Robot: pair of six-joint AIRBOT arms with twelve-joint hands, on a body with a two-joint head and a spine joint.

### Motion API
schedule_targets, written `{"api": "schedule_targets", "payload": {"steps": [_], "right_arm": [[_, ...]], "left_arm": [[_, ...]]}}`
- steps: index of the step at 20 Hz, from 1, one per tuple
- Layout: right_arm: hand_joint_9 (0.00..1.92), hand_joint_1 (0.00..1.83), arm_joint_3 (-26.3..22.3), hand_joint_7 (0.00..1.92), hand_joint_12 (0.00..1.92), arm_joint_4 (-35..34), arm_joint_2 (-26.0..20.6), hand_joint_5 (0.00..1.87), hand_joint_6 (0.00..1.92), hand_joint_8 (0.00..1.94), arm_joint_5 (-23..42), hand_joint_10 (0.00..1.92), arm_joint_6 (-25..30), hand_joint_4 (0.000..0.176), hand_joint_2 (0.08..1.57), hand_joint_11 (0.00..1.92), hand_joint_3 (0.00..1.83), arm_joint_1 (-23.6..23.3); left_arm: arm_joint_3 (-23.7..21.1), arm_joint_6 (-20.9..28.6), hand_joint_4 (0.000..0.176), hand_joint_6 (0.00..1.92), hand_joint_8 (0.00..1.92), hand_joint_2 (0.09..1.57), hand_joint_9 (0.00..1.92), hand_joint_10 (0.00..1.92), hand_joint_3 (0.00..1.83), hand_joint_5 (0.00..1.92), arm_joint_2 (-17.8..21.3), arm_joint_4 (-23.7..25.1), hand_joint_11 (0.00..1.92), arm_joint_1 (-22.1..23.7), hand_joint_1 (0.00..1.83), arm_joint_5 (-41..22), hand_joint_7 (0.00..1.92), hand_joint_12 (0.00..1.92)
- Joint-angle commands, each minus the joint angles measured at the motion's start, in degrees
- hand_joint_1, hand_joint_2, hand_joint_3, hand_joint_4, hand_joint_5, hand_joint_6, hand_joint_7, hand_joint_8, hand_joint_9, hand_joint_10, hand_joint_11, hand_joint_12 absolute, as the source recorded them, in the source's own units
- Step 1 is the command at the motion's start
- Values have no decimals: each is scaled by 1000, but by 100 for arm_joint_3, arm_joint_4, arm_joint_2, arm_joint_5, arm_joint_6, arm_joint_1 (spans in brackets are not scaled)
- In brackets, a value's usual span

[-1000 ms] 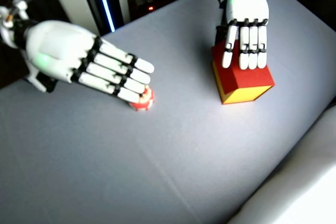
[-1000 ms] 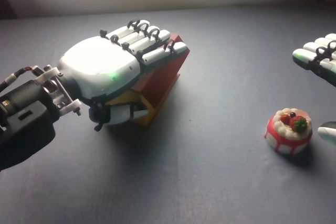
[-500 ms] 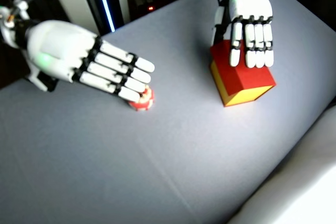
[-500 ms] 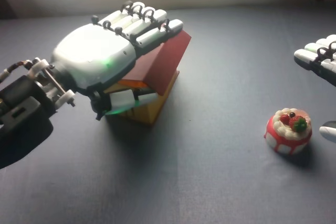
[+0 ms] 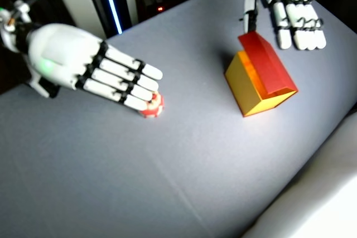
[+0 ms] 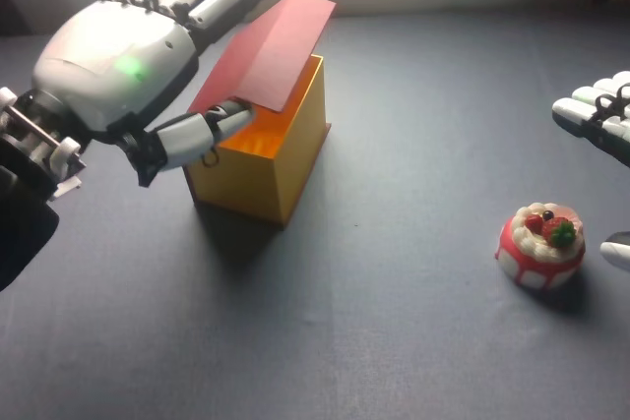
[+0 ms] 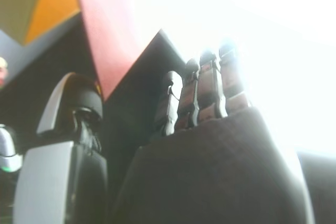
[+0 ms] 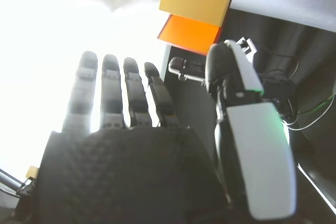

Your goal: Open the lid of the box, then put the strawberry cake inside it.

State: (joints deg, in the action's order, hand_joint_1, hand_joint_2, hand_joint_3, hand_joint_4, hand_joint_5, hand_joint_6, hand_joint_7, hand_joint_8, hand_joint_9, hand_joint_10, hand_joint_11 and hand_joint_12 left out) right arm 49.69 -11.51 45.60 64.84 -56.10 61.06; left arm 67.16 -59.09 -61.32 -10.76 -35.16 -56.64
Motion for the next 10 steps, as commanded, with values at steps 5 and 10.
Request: {"api": "schedule_targets", "payload": {"steps": [5,10], "right_arm": [[0,565,34,0,0,-52,11,0,0,0,739,0,51,0,1319,0,1,6],[0,543,34,0,0,-94,26,0,0,0,758,0,62,0,1322,0,2,44]], "left_arm": [[206,265,87,0,0,1323,0,0,14,0,86,-477,0,-42,633,-1084,0,0],[399,738,77,0,0,1335,0,0,3,0,87,-728,0,-110,589,-1332,0,0]]}}
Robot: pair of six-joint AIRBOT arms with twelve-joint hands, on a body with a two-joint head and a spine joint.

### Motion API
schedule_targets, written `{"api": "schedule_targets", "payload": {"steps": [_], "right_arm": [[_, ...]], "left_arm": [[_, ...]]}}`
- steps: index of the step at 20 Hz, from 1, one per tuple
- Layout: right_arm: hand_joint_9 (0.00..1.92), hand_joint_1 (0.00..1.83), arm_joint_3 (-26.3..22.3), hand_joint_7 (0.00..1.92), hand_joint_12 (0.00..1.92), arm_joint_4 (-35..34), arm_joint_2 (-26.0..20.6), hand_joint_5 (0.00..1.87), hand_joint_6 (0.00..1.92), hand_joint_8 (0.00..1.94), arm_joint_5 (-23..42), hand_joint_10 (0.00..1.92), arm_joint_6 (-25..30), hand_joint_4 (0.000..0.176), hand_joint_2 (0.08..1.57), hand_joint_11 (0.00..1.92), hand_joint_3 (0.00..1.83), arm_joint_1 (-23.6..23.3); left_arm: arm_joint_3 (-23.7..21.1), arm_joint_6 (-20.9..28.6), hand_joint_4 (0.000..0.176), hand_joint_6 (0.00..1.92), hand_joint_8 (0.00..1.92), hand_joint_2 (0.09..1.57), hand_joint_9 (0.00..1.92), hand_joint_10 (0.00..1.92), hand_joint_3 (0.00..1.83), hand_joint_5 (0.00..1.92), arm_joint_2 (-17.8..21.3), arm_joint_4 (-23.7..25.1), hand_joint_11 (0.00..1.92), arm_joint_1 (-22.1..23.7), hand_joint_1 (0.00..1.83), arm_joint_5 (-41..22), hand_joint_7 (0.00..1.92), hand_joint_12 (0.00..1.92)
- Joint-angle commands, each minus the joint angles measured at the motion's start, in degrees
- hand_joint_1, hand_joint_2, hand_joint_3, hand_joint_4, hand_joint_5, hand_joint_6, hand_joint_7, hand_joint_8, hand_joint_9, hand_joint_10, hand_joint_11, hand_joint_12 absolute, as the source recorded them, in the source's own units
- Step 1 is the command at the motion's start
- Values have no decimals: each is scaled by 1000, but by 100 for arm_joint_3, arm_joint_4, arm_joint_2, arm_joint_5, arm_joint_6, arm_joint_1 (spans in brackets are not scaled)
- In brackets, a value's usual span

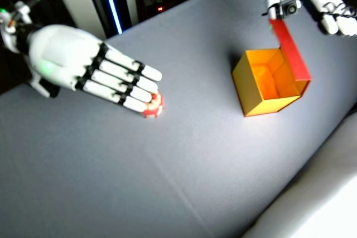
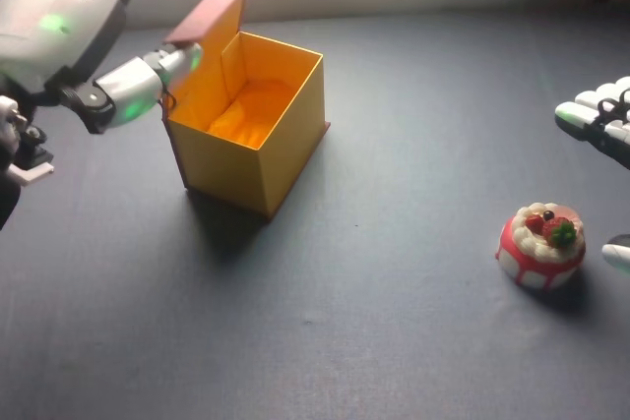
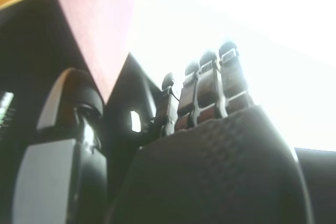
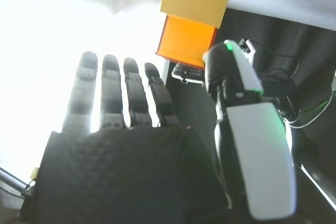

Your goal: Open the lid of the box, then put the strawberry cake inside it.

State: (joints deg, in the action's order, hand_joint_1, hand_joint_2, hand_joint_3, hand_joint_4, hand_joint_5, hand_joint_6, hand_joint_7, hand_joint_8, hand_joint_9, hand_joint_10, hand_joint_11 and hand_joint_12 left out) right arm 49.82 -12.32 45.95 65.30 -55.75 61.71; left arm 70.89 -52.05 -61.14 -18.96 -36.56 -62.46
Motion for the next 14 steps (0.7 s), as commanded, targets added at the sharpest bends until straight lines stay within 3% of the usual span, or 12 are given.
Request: {"api": "schedule_targets", "payload": {"steps": [1,5,10,11,12,13,14], "right_arm": [[0,536,24,0,0,-18,-9,0,0,0,715,0,31,0,1327,0,4,-18],[0,507,33,0,0,-27,1,0,0,0,719,0,39,0,1331,0,3,-17],[0,492,33,0,0,-37,4,0,0,0,721,0,66,0,1350,0,9,1],[0,493,34,0,0,-40,4,0,0,0,722,0,67,0,1348,0,7,2],[0,510,34,0,0,-44,6,0,0,0,724,0,69,0,1348,0,6,3],[0,512,34,0,0,-45,8,0,0,0,726,0,70,0,1350,0,6,3],[0,512,34,0,0,-47,8,0,0,0,727,0,70,0,1349,0,6,3]], "left_arm": [[55,78,74,0,0,1334,0,0,2,0,89,32,0,28,572,-763,0,0],[196,228,70,0,0,1327,0,0,0,0,111,-333,0,-40,622,-752,0,0],[324,257,50,0,0,1336,0,0,5,0,194,-970,0,-254,642,-647,0,0],[337,257,50,0,0,1337,0,0,4,0,205,-1036,0,-288,664,-617,0,0],[343,257,67,0,0,1336,0,0,3,0,214,-1084,0,-326,667,-597,0,0],[341,257,67,0,0,1322,0,0,0,0,220,-1094,0,-371,704,-573,0,0],[328,257,57,0,0,1308,0,0,0,0,223,-1078,0,-398,724,-566,0,0]]}}
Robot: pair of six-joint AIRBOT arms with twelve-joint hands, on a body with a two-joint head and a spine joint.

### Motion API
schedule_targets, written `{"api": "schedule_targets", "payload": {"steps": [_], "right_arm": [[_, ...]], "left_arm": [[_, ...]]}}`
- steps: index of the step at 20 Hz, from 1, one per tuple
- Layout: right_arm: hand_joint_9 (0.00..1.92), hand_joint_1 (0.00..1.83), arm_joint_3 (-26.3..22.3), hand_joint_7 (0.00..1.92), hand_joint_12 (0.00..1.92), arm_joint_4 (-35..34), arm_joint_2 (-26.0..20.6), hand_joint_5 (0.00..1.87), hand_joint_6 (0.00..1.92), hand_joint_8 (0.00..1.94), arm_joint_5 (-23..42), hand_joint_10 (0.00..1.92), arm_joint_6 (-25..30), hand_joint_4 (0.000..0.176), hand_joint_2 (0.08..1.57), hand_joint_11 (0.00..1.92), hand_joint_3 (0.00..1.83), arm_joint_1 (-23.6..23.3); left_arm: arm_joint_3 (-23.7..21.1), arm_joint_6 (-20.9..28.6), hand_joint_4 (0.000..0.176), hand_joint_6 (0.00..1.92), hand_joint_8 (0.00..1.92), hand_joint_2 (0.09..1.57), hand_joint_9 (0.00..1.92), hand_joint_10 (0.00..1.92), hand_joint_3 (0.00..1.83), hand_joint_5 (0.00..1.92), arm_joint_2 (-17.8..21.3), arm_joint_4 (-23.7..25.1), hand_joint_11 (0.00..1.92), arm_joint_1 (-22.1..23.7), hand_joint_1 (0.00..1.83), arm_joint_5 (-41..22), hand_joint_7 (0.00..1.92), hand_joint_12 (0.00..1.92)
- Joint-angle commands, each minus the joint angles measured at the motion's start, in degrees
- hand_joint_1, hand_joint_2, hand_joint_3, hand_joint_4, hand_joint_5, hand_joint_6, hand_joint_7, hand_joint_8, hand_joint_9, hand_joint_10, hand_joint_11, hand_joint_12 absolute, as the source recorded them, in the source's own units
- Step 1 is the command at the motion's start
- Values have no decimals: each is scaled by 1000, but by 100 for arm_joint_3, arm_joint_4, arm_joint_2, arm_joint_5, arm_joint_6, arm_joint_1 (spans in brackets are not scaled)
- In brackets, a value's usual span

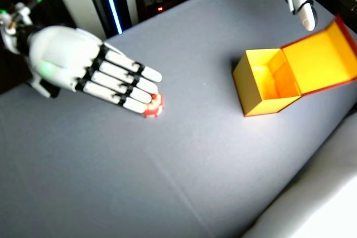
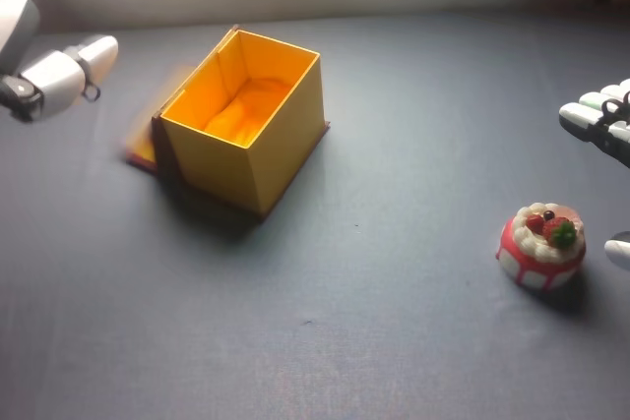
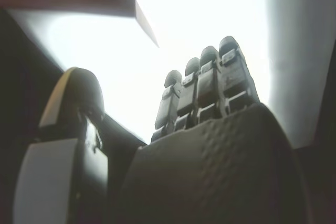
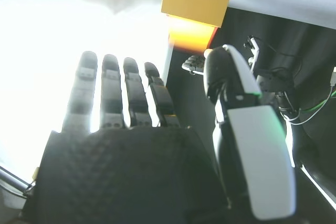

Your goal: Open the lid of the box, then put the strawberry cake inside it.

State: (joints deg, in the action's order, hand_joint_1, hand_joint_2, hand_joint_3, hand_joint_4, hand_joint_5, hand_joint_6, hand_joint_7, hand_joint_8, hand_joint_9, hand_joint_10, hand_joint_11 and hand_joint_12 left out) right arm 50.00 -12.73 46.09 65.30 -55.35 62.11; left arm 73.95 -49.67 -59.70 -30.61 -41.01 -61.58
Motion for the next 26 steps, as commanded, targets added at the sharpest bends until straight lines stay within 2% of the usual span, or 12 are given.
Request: {"api": "schedule_targets", "payload": {"steps": [1,3,6,8,11,12,13,15,18,19,21,26], "right_arm": [[0,509,16,0,0,-5,-5,0,0,0,732,0,34,0,1349,0,5,-36],[0,509,16,0,0,-5,-5,0,0,0,747,0,50,0,1342,0,1,-36],[0,504,31,0,0,6,-5,0,0,0,747,0,63,0,1334,0,0,-36],[0,561,57,0,0,38,-5,0,0,0,742,0,103,0,1312,0,0,-37],[0,640,120,0,0,146,-5,0,0,0,594,0,213,0,1258,0,0,-87],[0,636,135,0,0,178,-3,0,0,0,508,0,214,0,1247,0,0,-114],[0,652,163,0,0,198,8,0,0,0,365,0,221,0,1240,0,0,-149],[8,730,242,0,0,238,52,0,0,0,129,3,278,0,1192,0,0,-216],[54,841,441,25,11,335,243,0,0,9,-364,24,326,0,1133,21,0,-431],[90,864,498,51,394,344,309,13,3,8,-521,41,326,0,1102,3,0,-507],[118,931,711,83,910,380,552,32,5,5,-940,58,331,0,1058,0,0,-738],[199,983,1054,189,1149,382,923,97,15,17,-1544,89,332,0,1095,0,11,-1021]], "left_arm": [[-9,19,61,0,0,1295,0,0,0,0,90,154,0,-6,738,-659,0,0],[-112,18,94,0,0,1277,0,0,0,0,151,403,0,-114,756,-701,0,0],[-359,-64,87,0,0,1267,0,0,0,0,341,935,0,-255,786,-689,0,0],[-602,-285,139,0,0,1272,0,0,0,0,515,1380,0,-345,775,-568,0,0],[-855,-348,107,1,0,1352,0,0,23,4,709,2038,17,-475,916,-251,0,9],[-937,-348,111,2,0,1359,0,0,22,6,755,2215,24,-534,956,-186,0,17],[-1047,-347,92,5,0,1370,0,0,23,13,831,2453,4,-586,1012,-89,0,5],[-1152,-307,91,2,0,1388,0,0,24,7,906,2741,0,-625,985,41,0,0],[-1254,-222,49,24,0,1346,0,0,0,80,990,3018,0,-687,1003,101,0,0],[-1287,-214,38,20,0,1359,0,0,6,79,1014,3060,0,-711,958,95,0,0],[-1389,-191,45,9,0,1385,0,0,16,63,1091,3161,0,-794,858,41,0,0],[-1422,-114,20,13,0,1371,0,0,6,95,1098,3236,0,-839,815,-27,0,0]]}}
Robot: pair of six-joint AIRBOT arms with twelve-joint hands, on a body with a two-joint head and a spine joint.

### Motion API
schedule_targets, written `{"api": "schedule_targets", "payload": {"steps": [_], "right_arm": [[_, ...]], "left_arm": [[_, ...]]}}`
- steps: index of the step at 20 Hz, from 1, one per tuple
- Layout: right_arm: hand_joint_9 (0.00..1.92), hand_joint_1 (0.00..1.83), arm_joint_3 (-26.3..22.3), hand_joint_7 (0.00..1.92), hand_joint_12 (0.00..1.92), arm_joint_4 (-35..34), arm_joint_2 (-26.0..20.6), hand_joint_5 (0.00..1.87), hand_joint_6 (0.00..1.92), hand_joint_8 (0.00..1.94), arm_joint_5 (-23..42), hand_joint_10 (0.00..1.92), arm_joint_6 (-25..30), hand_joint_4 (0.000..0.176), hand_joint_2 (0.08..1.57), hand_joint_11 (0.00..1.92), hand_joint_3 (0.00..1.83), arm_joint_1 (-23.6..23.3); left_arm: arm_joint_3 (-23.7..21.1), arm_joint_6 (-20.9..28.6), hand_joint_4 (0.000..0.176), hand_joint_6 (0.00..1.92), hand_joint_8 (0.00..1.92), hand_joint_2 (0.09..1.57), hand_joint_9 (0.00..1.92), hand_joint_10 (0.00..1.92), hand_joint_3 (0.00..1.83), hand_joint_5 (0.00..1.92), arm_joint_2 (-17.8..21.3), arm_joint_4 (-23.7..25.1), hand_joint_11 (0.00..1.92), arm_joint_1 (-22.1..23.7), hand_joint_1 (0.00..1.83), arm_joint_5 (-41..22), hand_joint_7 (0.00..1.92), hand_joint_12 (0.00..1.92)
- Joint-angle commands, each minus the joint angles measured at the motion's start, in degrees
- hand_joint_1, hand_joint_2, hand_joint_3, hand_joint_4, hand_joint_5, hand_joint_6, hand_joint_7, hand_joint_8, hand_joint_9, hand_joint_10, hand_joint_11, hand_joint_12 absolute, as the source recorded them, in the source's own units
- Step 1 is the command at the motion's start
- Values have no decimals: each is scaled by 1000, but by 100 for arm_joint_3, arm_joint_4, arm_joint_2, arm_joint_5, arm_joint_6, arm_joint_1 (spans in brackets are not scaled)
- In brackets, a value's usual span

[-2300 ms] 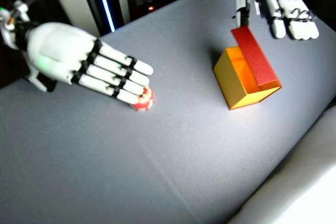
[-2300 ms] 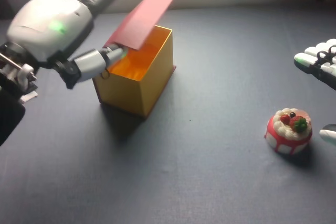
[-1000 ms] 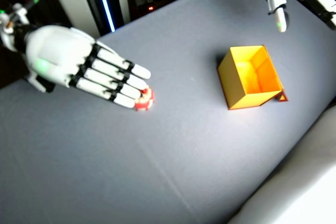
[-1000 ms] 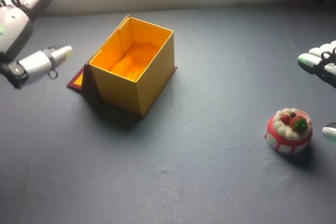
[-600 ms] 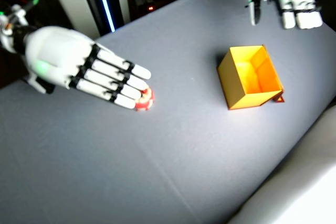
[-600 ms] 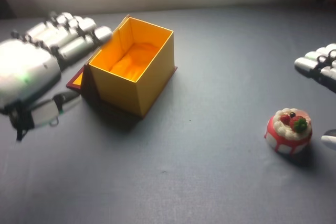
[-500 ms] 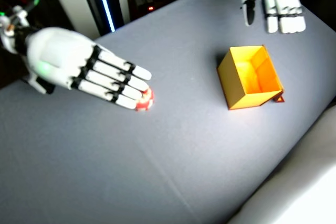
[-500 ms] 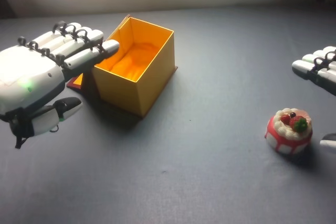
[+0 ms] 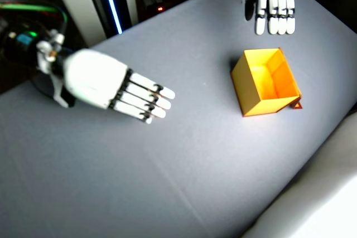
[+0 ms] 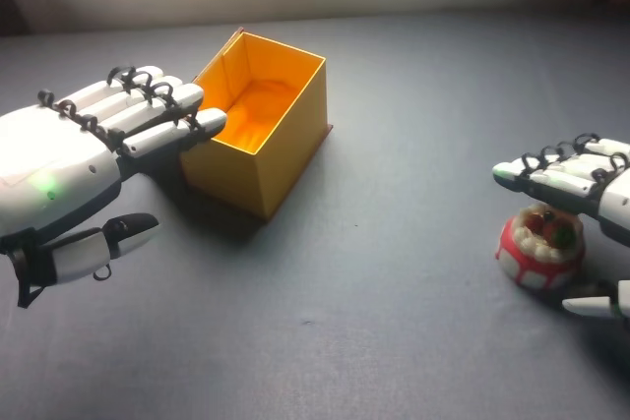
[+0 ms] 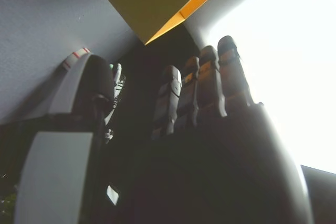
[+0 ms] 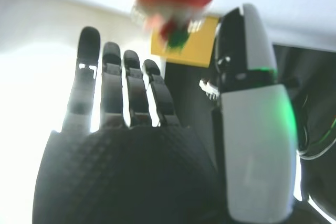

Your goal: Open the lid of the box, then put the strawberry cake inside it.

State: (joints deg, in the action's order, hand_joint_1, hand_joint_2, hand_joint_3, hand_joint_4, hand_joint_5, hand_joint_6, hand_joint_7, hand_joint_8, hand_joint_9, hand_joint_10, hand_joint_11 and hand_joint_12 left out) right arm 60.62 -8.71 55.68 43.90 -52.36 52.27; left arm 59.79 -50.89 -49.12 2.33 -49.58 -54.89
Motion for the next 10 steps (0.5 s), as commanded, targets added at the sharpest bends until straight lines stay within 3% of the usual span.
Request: {"api": "schedule_targets", "payload": {"steps": [1,2,3,4,5,6,8,9,10], "right_arm": [[267,999,54,278,1302,-20,23,167,40,42,499,128,33,0,1127,0,15,-93],[309,1027,117,410,1396,-20,86,244,44,43,417,255,33,0,1151,0,1,-151],[435,1118,172,640,1622,-20,143,444,156,322,348,770,33,0,1164,92,0,-203],[632,1280,236,778,1768,-19,202,627,298,1089,277,1193,38,0,1186,424,0,-275],[996,1216,255,800,1887,-7,215,699,1110,1571,272,1655,41,0,1247,966,4,-332],[996,1216,261,800,1887,17,215,699,1110,1571,273,1655,41,0,1247,966,4,-378],[1037,1195,262,736,1920,157,207,660,1189,1704,276,1903,68,0,1283,1125,3,-480],[1071,1181,262,688,1921,283,187,646,1414,1604,287,1920,153,0,1292,1159,1,-548],[1071,1181,259,688,1921,401,169,646,1414,1604,321,1920,251,0,1292,1159,1,-592]], "left_arm": [[-5,15,15,13,0,1369,0,0,5,98,38,-51,0,18,796,-702,0,0],[-6,18,15,8,0,1379,0,0,9,91,36,-48,0,18,767,-715,0,0],[-6,21,17,4,0,1388,0,0,12,84,36,-48,0,15,763,-723,0,0],[-6,26,22,0,0,1391,0,0,13,74,36,-48,0,10,761,-728,0,0],[-6,29,31,2,0,1412,0,0,19,58,36,-49,0,7,723,-742,0,0],[-6,30,31,2,0,1412,0,0,19,58,36,-49,0,6,723,-747,0,0],[-6,30,37,1,0,1415,0,0,15,44,39,-75,0,-23,720,-772,0,0],[-14,30,39,0,0,1416,0,0,14,36,48,-92,0,-51,728,-791,0,0],[-23,30,39,0,0,1416,0,0,14,36,58,-100,0,-69,728,-802,0,0]]}}
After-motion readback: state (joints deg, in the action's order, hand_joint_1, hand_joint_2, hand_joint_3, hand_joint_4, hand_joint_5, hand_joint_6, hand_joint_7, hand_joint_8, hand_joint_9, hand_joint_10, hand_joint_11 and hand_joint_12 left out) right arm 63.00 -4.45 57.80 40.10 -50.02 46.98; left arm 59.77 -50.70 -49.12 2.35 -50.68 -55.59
